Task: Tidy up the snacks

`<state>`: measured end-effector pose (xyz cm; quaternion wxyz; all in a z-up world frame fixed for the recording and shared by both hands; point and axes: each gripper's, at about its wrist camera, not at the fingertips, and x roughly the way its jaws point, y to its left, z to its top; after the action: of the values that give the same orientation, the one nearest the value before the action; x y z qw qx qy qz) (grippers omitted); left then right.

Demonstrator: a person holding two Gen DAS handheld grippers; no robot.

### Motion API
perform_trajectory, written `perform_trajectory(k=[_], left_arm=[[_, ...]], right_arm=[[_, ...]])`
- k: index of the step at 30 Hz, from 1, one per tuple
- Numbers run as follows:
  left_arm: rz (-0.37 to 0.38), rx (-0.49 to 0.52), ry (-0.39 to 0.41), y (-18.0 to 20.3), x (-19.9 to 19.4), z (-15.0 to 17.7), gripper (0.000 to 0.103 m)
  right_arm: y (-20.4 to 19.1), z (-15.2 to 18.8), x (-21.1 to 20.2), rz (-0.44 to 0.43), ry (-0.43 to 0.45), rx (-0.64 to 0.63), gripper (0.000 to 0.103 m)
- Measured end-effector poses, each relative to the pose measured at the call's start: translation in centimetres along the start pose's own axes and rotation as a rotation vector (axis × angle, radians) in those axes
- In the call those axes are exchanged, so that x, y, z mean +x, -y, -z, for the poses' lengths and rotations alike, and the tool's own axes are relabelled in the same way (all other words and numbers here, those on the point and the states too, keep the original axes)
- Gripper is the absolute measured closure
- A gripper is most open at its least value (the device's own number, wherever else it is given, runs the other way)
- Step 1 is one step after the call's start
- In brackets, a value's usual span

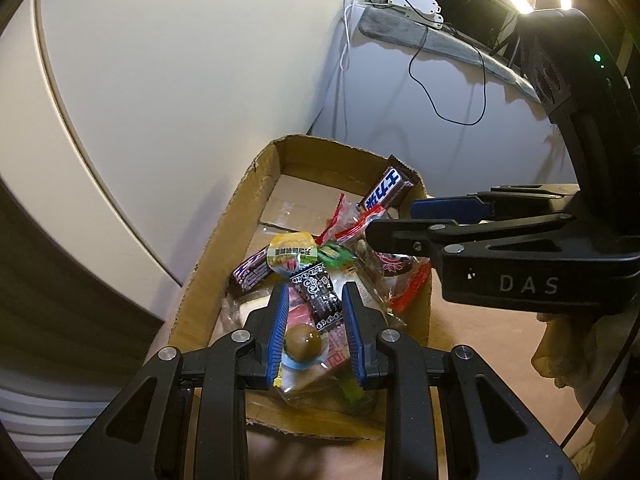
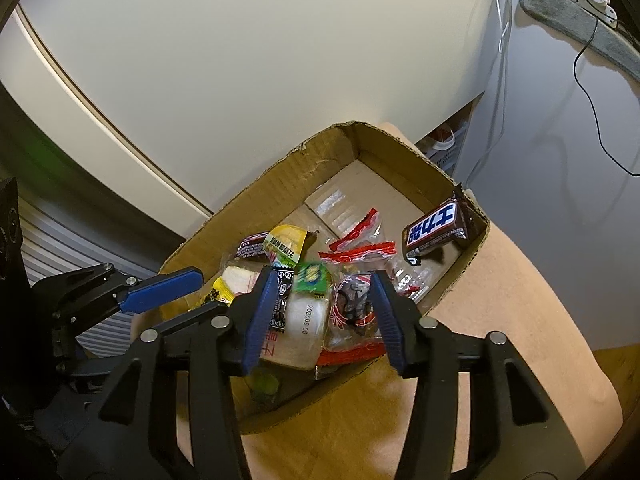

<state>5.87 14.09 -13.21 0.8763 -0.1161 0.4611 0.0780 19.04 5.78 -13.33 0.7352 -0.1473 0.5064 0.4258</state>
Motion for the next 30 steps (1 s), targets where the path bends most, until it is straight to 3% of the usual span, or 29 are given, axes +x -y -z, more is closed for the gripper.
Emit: perform_trajectory(k=[5,13,20,30], left_arm=[[-0.005,-0.001,0.002,-0.1,-0.2,0.1,0.076],[-0.014,0.006,0.009,0.3,-0.7,0.3,0.064],[-0.026,-0.001,0.015,0.7,-1.5,0.6,0.05],[-0.056,-0.017,0.044,0.8,-3.8,1.5,0.041]], right_arm=[[0.0,0.1,-0.3,0.009,0.003,0.0,0.051],[0.1,0.4,-1.3,0.031,0.025,0.014,0.034],[0.6,1.1,-2.3,0.046,0.044,0.036,0.033],[0.3,3.7,-4.7,0.105,0.096,0.039,0.033]])
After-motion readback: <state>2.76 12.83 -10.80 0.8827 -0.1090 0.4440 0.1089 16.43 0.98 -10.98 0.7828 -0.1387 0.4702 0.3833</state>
